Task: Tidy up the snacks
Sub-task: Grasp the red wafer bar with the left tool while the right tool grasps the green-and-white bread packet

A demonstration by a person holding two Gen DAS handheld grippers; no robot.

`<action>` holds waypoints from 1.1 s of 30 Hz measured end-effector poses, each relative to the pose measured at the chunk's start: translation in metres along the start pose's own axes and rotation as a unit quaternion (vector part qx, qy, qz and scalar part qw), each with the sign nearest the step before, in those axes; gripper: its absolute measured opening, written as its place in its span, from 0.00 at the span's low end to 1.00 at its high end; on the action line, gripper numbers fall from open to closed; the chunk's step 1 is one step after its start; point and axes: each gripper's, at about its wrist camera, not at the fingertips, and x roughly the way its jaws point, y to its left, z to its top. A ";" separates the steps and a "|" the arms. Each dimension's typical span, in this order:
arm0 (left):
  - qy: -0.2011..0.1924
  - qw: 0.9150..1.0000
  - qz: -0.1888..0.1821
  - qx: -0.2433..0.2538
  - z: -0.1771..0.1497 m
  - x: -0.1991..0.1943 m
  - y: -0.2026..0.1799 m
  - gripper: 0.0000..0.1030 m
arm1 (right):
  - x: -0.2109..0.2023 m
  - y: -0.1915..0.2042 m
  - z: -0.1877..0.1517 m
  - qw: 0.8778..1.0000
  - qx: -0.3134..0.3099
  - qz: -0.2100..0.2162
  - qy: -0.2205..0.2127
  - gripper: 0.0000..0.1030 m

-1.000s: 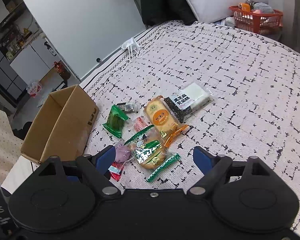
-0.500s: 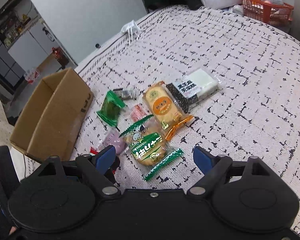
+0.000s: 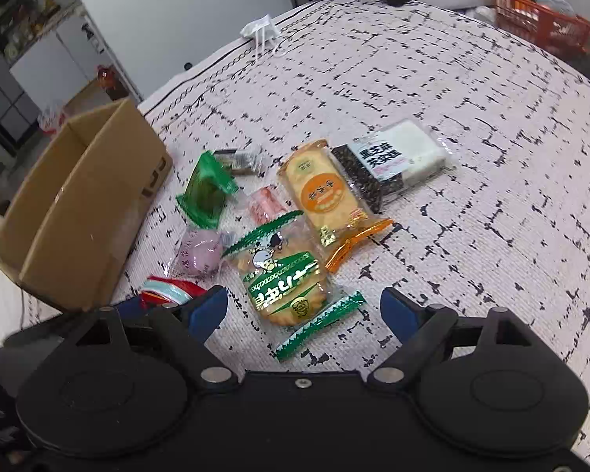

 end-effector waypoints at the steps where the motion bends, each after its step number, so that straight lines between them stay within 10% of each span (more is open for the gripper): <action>1: 0.000 1.000 -0.004 -0.003 0.000 -0.001 0.001 0.44 | 0.001 0.002 -0.001 1.000 -0.006 -0.002 0.000 0.82; 14: -0.001 1.000 -0.025 -0.006 -0.007 -0.023 0.004 0.43 | 0.016 0.014 0.002 0.999 -0.036 -0.020 -0.007 0.80; 21: 0.006 1.000 -0.026 -0.011 -0.007 -0.037 0.012 0.43 | 0.027 0.020 0.006 0.997 -0.069 -0.039 0.005 0.52; 33: -0.023 0.999 -0.047 -0.014 0.008 -0.073 0.013 0.43 | -0.001 0.018 0.009 0.999 -0.032 -0.009 -0.013 0.48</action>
